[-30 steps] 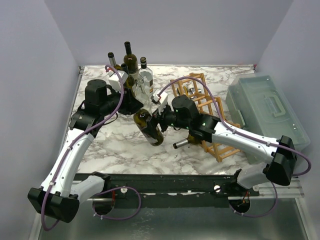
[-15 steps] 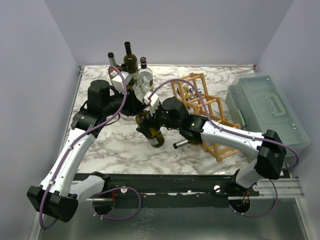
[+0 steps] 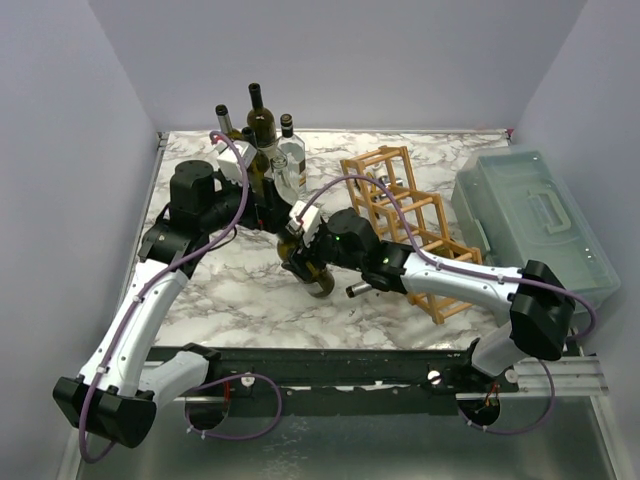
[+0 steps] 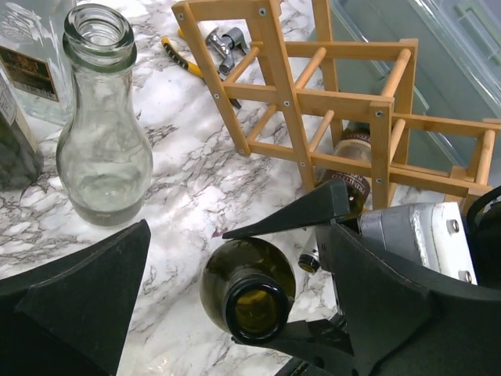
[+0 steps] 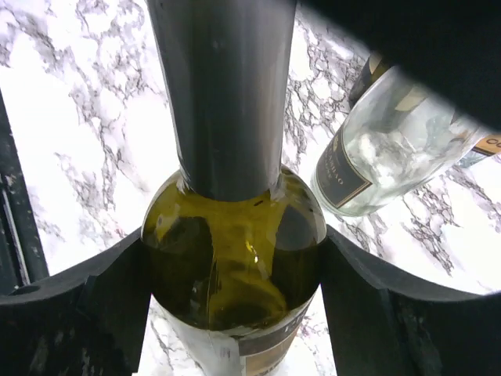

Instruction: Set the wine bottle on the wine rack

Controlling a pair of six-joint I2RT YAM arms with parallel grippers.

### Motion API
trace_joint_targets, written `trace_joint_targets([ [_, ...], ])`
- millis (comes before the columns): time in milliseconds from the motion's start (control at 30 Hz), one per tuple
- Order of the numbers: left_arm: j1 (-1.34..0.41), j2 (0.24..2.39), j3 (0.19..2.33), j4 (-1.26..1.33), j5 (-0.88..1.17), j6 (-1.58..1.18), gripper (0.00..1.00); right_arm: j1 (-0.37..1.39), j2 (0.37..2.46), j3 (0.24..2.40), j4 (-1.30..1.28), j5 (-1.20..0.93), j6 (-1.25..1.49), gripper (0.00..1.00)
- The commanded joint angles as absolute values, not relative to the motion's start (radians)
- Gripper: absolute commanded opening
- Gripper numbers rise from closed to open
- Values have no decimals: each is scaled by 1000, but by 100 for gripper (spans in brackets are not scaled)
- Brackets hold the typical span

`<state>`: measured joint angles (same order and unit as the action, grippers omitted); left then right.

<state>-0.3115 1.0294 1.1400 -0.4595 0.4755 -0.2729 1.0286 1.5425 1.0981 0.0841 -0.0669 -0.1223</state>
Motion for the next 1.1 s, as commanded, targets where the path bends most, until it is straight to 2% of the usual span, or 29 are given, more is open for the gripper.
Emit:
trace_joint_targets([
  [0, -333, 985, 1184, -464, 493, -262, 99, 1037, 1507, 1031, 248, -48, -205, 1],
  [100, -333, 951, 1202, -501, 388, -246, 99, 1037, 1494, 993, 313, -46, -262, 0],
  [333, -333, 921, 1389, -688, -35, -319, 99, 1037, 1490, 972, 329, -30, -436, 0],
  [533, -340, 890, 1424, -712, -185, -312, 99, 1035, 1517, 1020, 274, 25, -564, 0],
  [700, -343, 882, 1385, -716, -233, -308, 99, 1036, 1541, 1067, 225, 84, -650, 0],
  [1067, -348, 883, 1255, -666, -195, -410, 99, 1036, 1593, 1100, 174, 184, -882, 0],
])
